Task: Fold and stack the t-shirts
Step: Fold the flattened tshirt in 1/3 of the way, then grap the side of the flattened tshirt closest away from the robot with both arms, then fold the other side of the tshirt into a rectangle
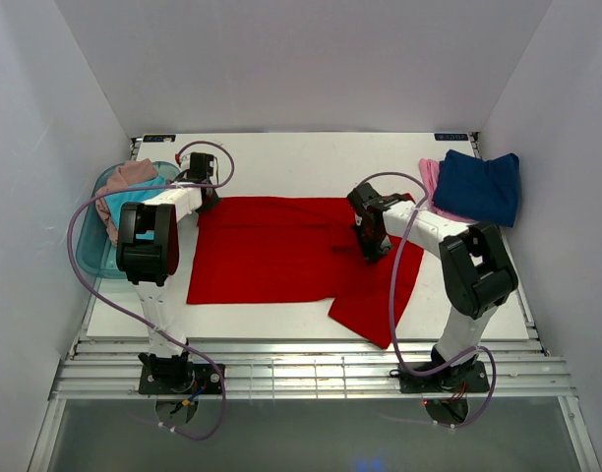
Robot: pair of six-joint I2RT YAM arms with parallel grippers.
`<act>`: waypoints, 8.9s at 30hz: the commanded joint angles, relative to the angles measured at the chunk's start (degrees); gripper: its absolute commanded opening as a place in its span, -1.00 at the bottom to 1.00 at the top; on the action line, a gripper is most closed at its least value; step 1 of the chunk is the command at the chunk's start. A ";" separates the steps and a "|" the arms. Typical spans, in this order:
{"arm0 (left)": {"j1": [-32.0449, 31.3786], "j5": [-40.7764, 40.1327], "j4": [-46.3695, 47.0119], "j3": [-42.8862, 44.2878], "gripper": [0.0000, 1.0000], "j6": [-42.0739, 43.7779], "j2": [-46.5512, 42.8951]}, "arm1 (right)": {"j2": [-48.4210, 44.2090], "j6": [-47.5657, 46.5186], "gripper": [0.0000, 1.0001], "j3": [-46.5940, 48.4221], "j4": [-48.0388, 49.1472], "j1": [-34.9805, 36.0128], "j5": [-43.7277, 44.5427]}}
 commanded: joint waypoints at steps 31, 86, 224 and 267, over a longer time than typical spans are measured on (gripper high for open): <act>0.05 -3.03 -3.23 2.35 -0.82 0.66 -3.98 | 12.83 0.77 -0.85 21.20 9.12 -14.18 4.79; 2.16 -4.43 -7.18 20.35 -0.89 2.50 14.99 | 41.30 4.02 -0.84 53.62 0.51 -23.05 4.53; -3.38 -3.21 -17.38 -18.14 -0.89 -0.40 -19.19 | -15.03 15.27 -0.77 -10.62 4.29 3.76 13.22; 3.39 12.00 -29.07 26.52 -0.76 6.81 4.37 | 15.03 -2.49 -0.76 38.95 4.64 -11.98 11.82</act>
